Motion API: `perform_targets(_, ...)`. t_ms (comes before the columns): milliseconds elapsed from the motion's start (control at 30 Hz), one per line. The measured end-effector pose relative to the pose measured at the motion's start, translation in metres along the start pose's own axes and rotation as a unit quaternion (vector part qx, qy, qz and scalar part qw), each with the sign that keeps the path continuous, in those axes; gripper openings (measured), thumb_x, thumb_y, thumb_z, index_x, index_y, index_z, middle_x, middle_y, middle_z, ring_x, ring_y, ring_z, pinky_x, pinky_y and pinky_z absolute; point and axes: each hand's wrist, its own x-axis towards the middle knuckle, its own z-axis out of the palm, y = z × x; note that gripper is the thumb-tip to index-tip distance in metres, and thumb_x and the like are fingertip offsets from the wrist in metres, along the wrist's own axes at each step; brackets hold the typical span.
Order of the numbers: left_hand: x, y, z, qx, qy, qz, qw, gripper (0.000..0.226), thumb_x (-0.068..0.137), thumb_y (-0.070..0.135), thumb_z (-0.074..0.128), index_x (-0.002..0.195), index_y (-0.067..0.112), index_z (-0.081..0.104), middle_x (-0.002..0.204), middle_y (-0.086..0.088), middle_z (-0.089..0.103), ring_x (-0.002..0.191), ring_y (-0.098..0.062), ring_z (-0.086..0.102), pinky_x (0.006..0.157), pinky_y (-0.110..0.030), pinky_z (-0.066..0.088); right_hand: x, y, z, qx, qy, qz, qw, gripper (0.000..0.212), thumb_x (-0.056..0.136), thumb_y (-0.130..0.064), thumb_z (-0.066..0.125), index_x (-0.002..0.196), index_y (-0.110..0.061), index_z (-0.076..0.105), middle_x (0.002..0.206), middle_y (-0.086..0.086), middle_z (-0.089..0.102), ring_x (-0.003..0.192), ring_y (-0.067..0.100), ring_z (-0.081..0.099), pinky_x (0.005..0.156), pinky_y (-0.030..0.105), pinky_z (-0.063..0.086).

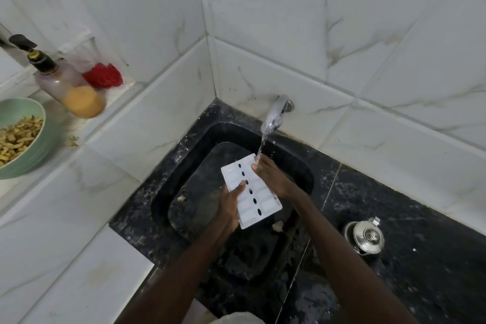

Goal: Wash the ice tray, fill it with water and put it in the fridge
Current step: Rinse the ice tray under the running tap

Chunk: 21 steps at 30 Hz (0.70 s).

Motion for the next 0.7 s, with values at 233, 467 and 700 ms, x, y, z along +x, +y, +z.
perform_targets(233,0.014,0.022,-0.007,0.015,0.062,0.046,0.997,0.043,0.101,0.011,0.065,0.142,0.002,0.055,0.129,-0.028,0.068,0.117,-0.052,0.065,0.098,-0.072,0.051,-0.018,0.027,0.012,-0.077,-0.029,-0.005,0.997,0.072,0.106,-0.060,0.041,0.165,-0.021,0.026,0.174,-0.002,0.014,0.159,0.014,0.017,0.125,0.031,0.012)
perform_targets(467,0.000,0.008,-0.003,0.057,0.044,0.025,0.997,0.043,0.099,0.010,0.068,0.140,0.008,0.057,0.125,-0.025,0.071,0.114,-0.050,0.069,0.094,-0.073,0.052,-0.025,0.026,0.002,-0.095,0.014,-0.009,0.995,0.054,0.107,-0.052,0.048,0.149,-0.018,0.047,0.157,0.003,0.041,0.141,0.014,0.043,0.110,0.031,0.038)
perform_targets(700,-0.015,-0.008,0.008,0.053,0.010,0.007,0.999,0.041,0.098,0.005,0.066,0.138,0.007,0.059,0.126,-0.028,0.070,0.114,-0.052,0.067,0.094,-0.075,0.051,-0.006,0.007,0.004,-0.206,0.061,-0.023,0.976,0.065,0.111,-0.038,0.045,0.165,-0.013,0.020,0.174,0.005,0.013,0.159,0.025,0.019,0.129,0.042,0.022)
